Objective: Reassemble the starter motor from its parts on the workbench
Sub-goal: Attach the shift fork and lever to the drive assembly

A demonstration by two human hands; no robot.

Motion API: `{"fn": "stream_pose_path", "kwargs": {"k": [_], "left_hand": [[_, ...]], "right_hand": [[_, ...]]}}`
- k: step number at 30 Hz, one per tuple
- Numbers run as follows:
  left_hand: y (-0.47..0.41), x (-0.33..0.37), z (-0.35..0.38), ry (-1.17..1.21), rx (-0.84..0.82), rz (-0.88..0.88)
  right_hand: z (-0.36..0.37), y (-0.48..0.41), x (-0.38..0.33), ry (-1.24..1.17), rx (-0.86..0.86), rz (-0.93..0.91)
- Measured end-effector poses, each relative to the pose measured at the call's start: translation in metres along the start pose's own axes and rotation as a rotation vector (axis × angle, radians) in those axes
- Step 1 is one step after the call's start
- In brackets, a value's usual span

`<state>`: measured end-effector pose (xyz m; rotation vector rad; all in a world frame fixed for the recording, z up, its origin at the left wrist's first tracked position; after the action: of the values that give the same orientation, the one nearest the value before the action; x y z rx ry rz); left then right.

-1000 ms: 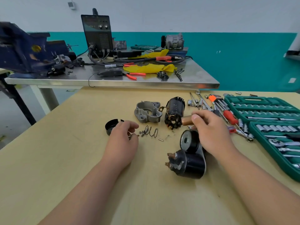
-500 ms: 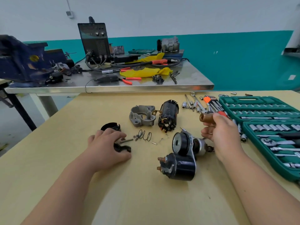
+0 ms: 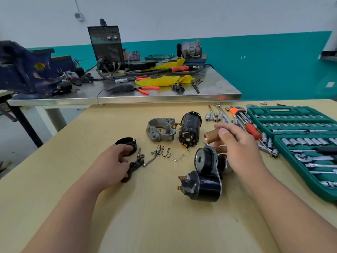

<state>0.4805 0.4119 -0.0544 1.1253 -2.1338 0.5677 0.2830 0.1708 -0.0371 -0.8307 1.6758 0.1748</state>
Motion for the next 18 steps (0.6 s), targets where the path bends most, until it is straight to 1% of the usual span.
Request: {"fn": "stream_pose_path", "kwargs": {"k": [2,3,5,7,8,9,11,13,14,16,18], "left_hand": [[0.001,0.006,0.003,-0.04,0.07,-0.036],[0.003,0.009,0.006,-0.116,0.053,-0.049],[0.005,0.011,0.012,-0.288,-0.034,-0.042],[0.005,0.014,0.011,-0.315,-0.028,0.004],[0.005,0.016,0.01,-0.276,0.007,0.054],[0.006,0.018,0.009,-0.194,0.048,0.111],[0.011,0.027,0.008,0.107,0.076,0.188],[0.02,0.042,0.012,0.441,-0.007,0.225],[0.026,0.05,0.015,0.558,-0.072,0.247],[0.039,0.065,0.022,0.729,-0.201,0.313],[0.049,0.076,0.028,0.821,-0.278,0.386]], "right_hand": [[-0.001,0.0,-0.004,-0.148,-0.04,0.0],[-0.001,0.001,-0.008,-0.266,-0.065,0.007],[0.001,0.002,-0.016,-0.548,-0.121,0.051],[0.003,0.003,-0.024,-0.751,-0.174,0.137],[0.004,0.005,-0.027,-0.79,-0.217,0.172],[0.005,0.006,-0.03,-0.786,-0.27,0.183],[0.006,0.011,-0.034,-0.719,-0.385,0.159],[0.008,0.015,-0.036,-0.667,-0.471,0.146],[0.009,0.017,-0.036,-0.652,-0.501,0.144],[0.011,0.021,-0.037,-0.644,-0.546,0.138],[0.014,0.023,-0.039,-0.649,-0.571,0.135]]}}
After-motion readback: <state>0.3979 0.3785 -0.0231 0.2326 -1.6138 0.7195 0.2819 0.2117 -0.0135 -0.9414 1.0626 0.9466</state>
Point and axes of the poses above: each hand's wrist, its own y-axis away from the middle knuckle, its own z-axis out of the palm, x = y × z, the point moved 2 cm from there along -y, towards the middle knuckle, and after that the axes turned 8 degrees about y, right-handed, at the moved point
